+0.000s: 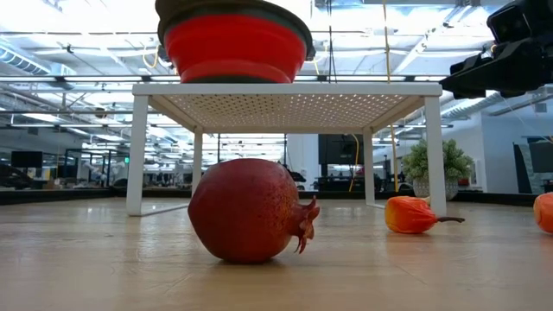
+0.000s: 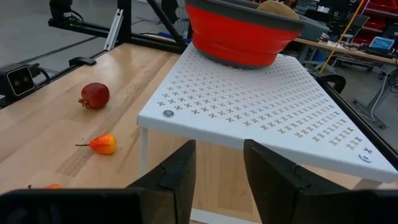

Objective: Pick & Place Fruit
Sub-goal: Put the pomegranate into the strainer bowl on the shelf

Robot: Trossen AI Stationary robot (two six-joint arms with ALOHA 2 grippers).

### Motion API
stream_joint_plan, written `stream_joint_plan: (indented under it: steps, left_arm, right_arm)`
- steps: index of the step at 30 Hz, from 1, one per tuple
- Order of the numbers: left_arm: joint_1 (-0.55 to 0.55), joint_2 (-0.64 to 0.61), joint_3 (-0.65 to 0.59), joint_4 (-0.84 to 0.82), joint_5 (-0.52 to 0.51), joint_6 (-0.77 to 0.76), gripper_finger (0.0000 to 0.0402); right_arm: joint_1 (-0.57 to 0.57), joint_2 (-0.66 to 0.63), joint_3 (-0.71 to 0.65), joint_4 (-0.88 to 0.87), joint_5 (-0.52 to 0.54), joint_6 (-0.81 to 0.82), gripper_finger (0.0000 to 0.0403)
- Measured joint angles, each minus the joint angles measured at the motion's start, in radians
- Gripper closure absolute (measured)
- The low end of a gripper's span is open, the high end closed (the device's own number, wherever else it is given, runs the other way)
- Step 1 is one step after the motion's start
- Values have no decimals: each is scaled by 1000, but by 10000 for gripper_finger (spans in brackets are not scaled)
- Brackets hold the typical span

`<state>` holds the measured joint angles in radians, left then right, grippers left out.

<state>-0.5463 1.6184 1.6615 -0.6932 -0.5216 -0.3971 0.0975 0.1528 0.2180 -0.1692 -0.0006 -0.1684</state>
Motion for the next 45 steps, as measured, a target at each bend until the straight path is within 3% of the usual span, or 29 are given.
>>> stream_joint_plan:
  steps: [3,10,18,29,41,45]
  left_arm:
    - [-62,0,0,12,-63,56,231]
    - [-145,64,0,21,-104,115,260]
    - [-171,192,0,76,-22,208,275]
    - [-159,345,0,113,-16,220,275]
    - [-114,442,0,110,96,212,274]
    - [-98,450,-2,101,112,189,257]
  right_arm:
    - [0,0,0,0,0,0,273]
    - [0,0,0,0,0,0,273]
    - [0,0,0,0,0,0,273]
    - [0,0,0,1,0,0,273]
    - [0,0,0,8,0,25,273]
    - [0,0,0,8,0,29,273]
